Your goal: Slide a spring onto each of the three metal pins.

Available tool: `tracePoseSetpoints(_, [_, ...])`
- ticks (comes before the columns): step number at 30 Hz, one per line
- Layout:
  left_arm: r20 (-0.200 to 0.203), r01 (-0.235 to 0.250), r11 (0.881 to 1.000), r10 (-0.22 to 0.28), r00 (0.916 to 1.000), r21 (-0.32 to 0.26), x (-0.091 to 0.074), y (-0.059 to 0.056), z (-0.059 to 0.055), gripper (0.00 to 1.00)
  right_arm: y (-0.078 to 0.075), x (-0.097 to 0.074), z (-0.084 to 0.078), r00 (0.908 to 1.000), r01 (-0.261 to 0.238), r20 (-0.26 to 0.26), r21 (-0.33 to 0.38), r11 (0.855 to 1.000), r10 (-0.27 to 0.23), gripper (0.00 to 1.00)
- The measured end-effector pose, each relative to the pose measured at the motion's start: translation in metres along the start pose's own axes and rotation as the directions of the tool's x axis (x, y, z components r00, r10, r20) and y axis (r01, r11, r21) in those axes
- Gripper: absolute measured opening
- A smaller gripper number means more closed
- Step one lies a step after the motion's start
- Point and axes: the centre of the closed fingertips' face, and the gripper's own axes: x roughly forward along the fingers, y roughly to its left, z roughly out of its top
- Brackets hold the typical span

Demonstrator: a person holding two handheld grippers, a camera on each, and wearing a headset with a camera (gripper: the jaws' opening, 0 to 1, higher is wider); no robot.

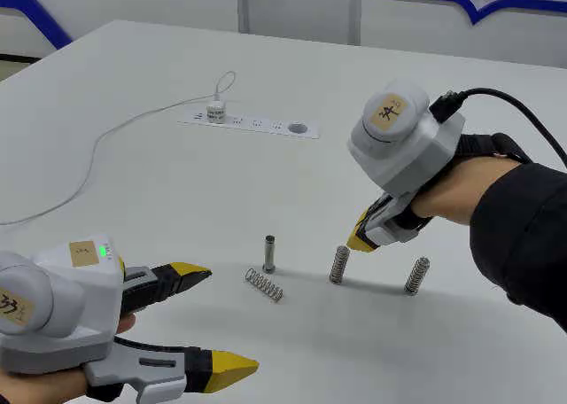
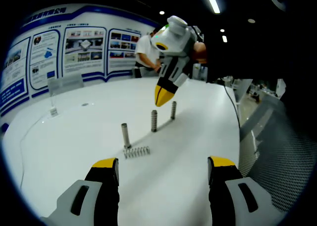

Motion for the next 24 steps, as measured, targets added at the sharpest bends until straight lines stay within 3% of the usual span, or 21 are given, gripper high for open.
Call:
tracePoseSetpoints(15, [-0.006, 0.005, 1.000, -0.005, 1.0000, 0.000, 0.001, -0.001, -0.002, 0.75, 0.005, -0.008, 0.008, 0.9993, 0.000, 0.036, 0.002, 1.000, 0.000, 0.03])
tracePoseSetpoints(24, [-0.009, 0.006, 1.000, -0.006, 0.9999, 0.004, 0.001, -0.001, -0.002, 0.75, 0.032, -0.001, 0.024, 0.9954, -0.046, 0.084, -0.012, 0.999, 0.047, 0.06])
